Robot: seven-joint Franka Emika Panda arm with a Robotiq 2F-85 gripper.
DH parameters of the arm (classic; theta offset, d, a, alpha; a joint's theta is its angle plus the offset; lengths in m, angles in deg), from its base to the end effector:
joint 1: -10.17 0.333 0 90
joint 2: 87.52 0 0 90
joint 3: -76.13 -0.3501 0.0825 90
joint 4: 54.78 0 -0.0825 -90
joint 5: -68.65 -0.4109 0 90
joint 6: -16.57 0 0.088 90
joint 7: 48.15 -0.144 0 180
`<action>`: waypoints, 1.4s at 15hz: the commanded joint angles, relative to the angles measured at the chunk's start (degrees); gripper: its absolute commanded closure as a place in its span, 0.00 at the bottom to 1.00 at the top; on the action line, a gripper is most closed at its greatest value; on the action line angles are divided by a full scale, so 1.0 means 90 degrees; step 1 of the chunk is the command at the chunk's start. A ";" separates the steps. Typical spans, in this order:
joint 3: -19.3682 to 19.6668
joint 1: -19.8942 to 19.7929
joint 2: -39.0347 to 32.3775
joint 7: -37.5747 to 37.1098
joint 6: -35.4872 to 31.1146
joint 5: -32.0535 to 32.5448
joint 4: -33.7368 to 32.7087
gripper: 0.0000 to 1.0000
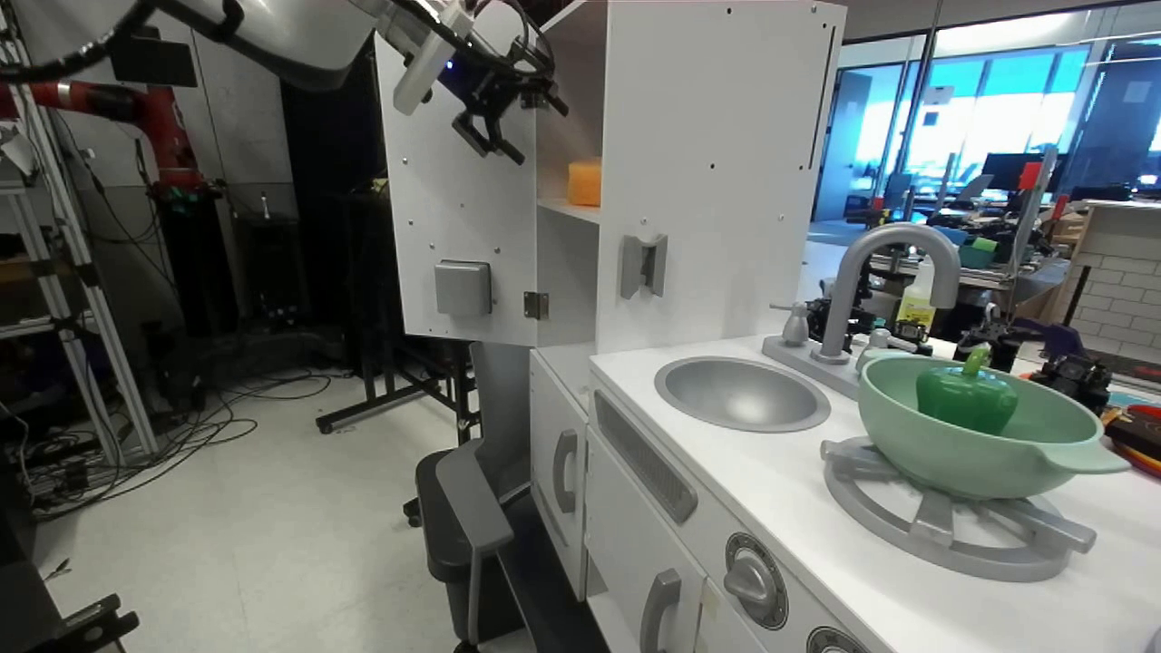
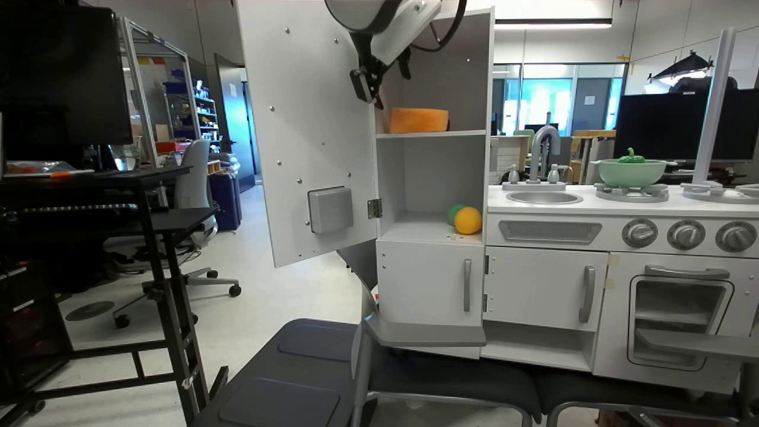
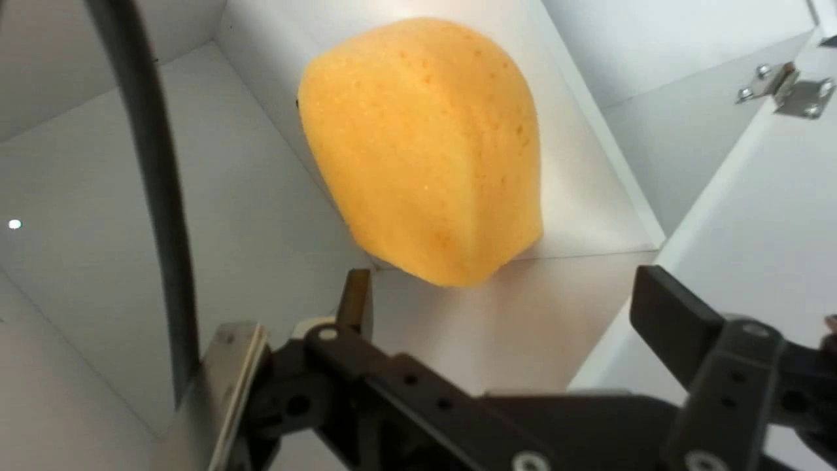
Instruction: Open the top part of the fridge and put the black bottle and the sponge inside
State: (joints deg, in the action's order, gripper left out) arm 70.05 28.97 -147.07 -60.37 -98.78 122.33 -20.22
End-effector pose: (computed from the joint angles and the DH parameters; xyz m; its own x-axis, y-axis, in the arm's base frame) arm 0.8624 0.2570 0.4224 0.7780 0.5048 0.3741 0.1375 -0.7177 0.6826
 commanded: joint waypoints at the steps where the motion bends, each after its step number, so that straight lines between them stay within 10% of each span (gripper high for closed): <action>1: -0.0510 -0.0226 0.1074 0.0984 0.0826 -0.0569 0.0914 0.00; 11: -0.1171 -0.0745 0.3595 0.1551 0.2560 -0.1702 0.3717 0.00; 21: -0.1067 -0.0785 0.6054 0.0875 0.1929 -0.3152 0.7067 0.00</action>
State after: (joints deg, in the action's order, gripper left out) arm 58.07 21.24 -101.66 -49.78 -77.49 98.81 32.44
